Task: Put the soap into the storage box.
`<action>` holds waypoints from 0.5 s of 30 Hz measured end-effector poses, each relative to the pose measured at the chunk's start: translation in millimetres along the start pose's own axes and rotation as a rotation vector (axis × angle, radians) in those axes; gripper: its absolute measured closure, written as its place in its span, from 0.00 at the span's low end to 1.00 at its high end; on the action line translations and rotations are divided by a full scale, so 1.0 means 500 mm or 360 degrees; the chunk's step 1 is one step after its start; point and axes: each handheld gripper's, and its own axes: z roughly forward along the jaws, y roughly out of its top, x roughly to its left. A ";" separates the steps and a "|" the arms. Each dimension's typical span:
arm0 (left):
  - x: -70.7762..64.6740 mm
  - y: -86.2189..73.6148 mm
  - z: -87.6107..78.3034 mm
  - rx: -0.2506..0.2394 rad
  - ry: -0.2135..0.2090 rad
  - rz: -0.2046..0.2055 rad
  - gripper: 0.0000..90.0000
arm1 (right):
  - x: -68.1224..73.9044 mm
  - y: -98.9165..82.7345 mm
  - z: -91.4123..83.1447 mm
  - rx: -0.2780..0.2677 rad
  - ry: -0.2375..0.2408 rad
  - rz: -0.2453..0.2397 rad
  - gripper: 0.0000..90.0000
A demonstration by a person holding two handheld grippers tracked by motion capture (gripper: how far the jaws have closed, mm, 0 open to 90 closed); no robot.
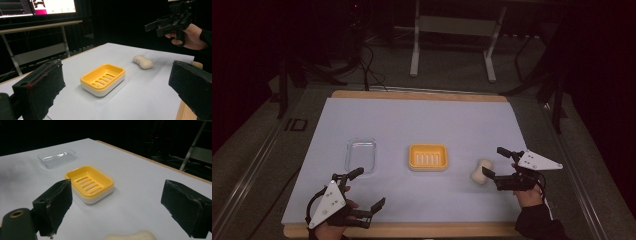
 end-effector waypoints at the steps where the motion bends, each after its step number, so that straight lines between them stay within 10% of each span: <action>1: 0.000 0.000 0.001 0.0001 -0.0001 -0.0001 0.00 | -0.001 0.000 0.001 0.0011 -0.0005 0.0001 0.13; 12: 0.000 -0.001 0.003 0.0024 0.0013 0.0000 0.00 | -0.010 0.013 -0.007 0.0057 -0.0049 -0.0011 0.18; 15: -0.002 -0.002 0.002 0.0028 0.0013 0.0003 0.00 | -0.022 0.021 -0.013 0.0170 0.0067 -0.0063 0.14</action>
